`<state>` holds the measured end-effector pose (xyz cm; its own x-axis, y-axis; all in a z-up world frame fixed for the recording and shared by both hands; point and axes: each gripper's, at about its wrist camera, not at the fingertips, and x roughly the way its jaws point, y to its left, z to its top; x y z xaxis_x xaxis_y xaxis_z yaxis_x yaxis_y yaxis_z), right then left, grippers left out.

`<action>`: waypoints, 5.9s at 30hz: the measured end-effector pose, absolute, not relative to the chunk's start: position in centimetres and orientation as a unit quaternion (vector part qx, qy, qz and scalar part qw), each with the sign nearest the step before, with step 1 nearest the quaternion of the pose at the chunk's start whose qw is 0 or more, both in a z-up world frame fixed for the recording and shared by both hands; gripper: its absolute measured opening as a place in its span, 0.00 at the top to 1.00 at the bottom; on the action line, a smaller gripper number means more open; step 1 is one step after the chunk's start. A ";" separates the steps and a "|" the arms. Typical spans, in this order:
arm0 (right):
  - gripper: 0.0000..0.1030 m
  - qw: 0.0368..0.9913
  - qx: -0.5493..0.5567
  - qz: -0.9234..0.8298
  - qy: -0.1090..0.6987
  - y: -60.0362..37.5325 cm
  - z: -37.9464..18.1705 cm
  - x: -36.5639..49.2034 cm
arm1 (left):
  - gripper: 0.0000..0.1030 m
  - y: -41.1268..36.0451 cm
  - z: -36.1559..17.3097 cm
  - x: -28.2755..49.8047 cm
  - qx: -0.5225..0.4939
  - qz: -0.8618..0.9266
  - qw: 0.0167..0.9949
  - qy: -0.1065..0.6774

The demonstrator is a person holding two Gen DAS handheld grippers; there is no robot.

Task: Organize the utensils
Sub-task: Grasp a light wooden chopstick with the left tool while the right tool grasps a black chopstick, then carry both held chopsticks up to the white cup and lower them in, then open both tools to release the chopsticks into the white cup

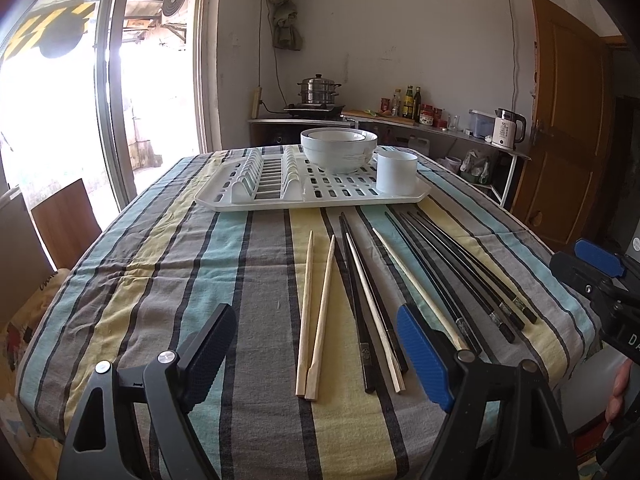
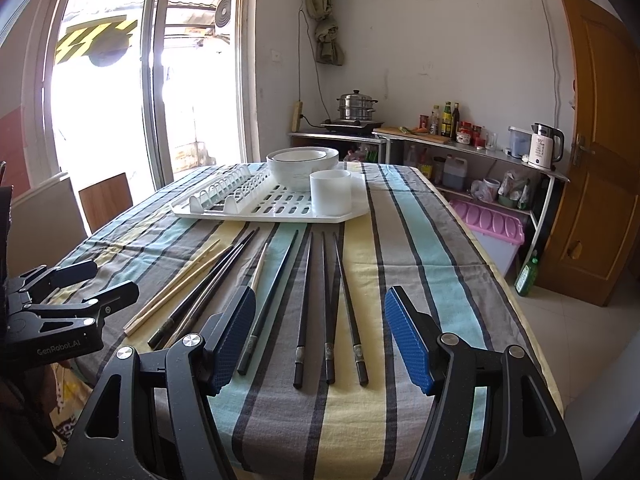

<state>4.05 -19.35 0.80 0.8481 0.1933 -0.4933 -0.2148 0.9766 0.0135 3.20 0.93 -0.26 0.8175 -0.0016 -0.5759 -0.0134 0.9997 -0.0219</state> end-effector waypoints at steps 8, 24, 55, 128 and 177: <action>0.34 0.951 -0.020 0.127 0.281 -18.8 0.2 7.5 | 0.23 2.5 -1.5 7.6 -0.019 -0.008 0.938 0.345; 0.60 0.918 -0.040 0.159 0.360 -16.2 -1.7 15.5 | 0.56 4.9 -4.3 16.2 -0.026 -0.032 0.902 0.430; 0.85 0.870 -0.057 0.143 0.469 -14.3 -5.1 25.1 | 0.75 2.1 -4.3 21.8 0.044 -0.076 0.878 0.470; 0.96 0.957 0.045 0.183 0.222 -21.1 16.3 24.1 | 0.95 -1.8 17.4 29.6 -0.041 -0.137 0.956 0.257; 0.91 0.930 0.113 0.140 0.319 -25.3 8.9 35.5 | 0.93 -2.7 6.8 40.1 -0.085 -0.121 0.941 0.306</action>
<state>35.47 -25.33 8.94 0.7570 0.3328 -0.5623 -0.1882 0.9352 0.3000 40.12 -2.71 6.76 0.7837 -0.2789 -0.5550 0.1745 0.9564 -0.2341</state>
